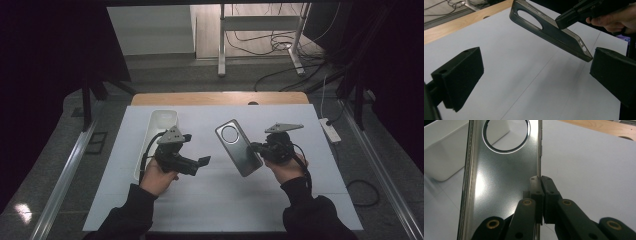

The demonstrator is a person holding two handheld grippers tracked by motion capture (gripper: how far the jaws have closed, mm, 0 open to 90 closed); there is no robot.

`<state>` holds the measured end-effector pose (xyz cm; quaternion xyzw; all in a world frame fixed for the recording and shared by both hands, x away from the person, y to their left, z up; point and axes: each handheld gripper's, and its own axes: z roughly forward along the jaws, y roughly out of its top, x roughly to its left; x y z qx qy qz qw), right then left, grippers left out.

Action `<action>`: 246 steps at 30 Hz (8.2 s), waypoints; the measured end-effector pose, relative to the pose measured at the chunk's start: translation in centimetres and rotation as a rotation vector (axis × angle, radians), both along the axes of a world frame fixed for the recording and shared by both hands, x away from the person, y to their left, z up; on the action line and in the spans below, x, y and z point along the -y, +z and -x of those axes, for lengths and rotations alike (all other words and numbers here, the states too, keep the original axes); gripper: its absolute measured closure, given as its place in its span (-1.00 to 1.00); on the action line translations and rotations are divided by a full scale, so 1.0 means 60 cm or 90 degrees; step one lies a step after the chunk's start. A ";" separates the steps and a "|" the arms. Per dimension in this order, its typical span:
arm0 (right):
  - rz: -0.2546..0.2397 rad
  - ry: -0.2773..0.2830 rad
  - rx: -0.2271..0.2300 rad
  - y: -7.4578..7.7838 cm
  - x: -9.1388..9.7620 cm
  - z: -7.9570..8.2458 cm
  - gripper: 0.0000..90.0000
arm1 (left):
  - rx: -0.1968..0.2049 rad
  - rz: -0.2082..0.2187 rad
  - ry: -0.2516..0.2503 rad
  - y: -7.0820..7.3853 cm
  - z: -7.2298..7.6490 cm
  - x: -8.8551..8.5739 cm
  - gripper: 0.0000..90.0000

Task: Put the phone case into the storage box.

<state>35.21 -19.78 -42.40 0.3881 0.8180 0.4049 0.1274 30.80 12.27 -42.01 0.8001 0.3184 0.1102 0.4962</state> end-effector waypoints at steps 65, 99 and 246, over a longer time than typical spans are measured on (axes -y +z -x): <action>0.017 0.053 0.043 -0.001 -0.075 0.035 0.95 | -0.155 0.080 -0.068 -0.031 -0.034 0.044 0.75; -0.035 0.149 -0.013 0.011 -0.059 0.024 -0.65 | -0.095 -0.005 -0.132 -0.010 -0.024 0.030 0.76; -0.005 0.089 -0.020 -0.022 0.001 0.096 -0.66 | -0.070 -0.036 0.155 0.031 -0.065 -0.056 0.97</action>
